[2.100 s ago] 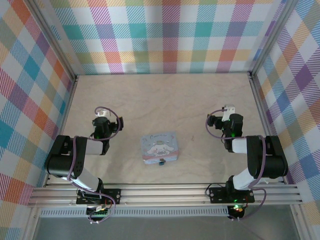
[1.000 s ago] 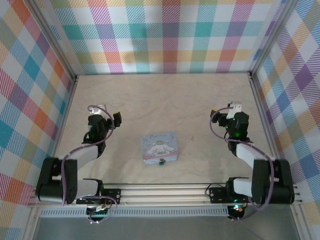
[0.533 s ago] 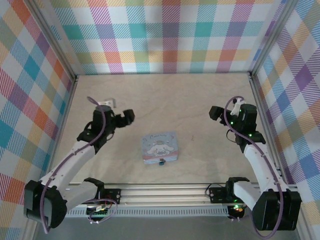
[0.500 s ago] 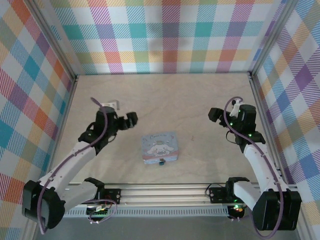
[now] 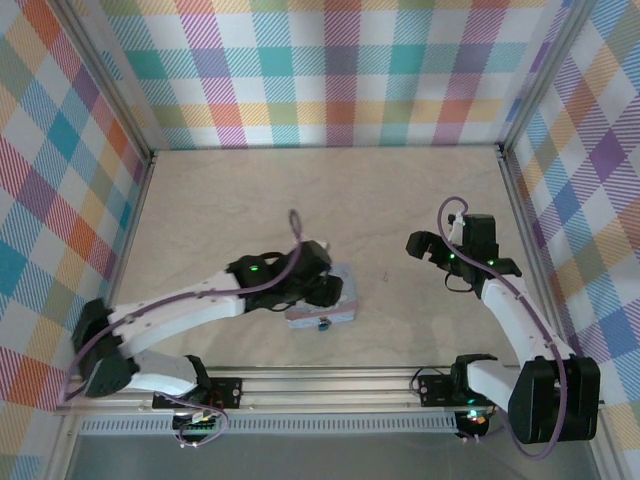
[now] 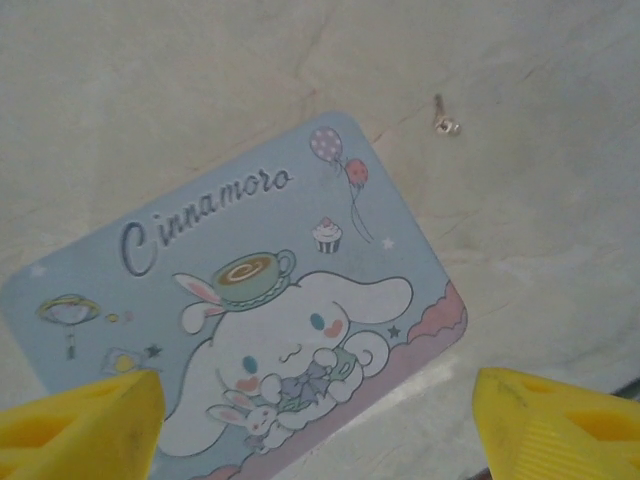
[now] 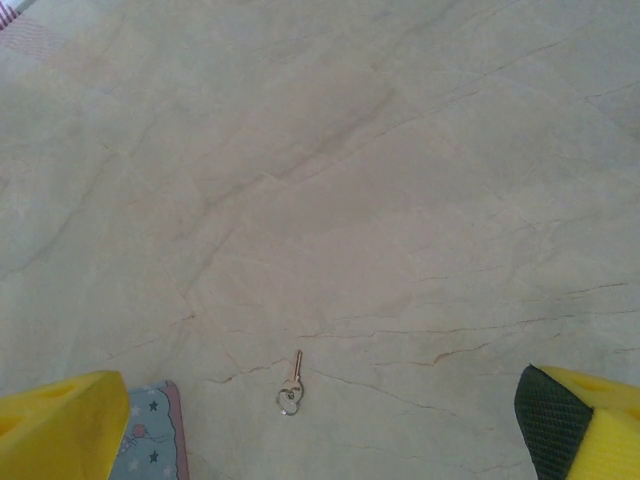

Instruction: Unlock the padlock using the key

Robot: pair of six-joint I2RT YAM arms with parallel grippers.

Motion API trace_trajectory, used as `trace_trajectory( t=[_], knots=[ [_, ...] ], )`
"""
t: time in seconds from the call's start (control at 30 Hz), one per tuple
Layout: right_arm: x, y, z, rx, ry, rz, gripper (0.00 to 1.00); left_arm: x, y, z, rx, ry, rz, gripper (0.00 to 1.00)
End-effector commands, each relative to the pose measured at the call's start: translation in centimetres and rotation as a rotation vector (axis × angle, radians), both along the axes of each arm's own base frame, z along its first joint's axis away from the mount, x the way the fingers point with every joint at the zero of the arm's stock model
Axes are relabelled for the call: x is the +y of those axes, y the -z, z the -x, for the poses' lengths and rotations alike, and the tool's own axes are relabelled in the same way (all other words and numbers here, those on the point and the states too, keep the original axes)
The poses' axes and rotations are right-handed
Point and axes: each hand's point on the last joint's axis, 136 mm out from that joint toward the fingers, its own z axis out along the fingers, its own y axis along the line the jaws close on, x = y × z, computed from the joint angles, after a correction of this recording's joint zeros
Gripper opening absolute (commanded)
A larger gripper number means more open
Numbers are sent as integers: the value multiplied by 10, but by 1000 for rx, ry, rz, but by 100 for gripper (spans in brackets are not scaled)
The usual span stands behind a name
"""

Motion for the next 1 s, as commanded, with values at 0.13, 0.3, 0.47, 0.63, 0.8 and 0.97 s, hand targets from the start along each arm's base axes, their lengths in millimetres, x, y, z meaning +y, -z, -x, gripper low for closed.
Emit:
trace_trajectory(
  t=[0.13,0.3,0.47,0.63,0.8,0.97],
  knots=[
    [0,-8,1,-28,-9,18,100,-7,36,-7,26,-50,-211,79],
    [-2,-9,-1,-37,-5,24,100,-3,45,-12,36,-106,-237,77],
    [-1,-8,-1,-32,-5,25,100,8,58,-16,68,-152,-255,76],
    [-2,-7,-1,-32,0,28,100,13,75,-17,134,-165,-211,76],
    [-2,-6,-1,-30,-2,26,100,18,94,-23,167,-153,-232,76],
    [0,-5,-1,-21,-9,17,100,22,111,-35,165,-102,-272,72]
  ],
)
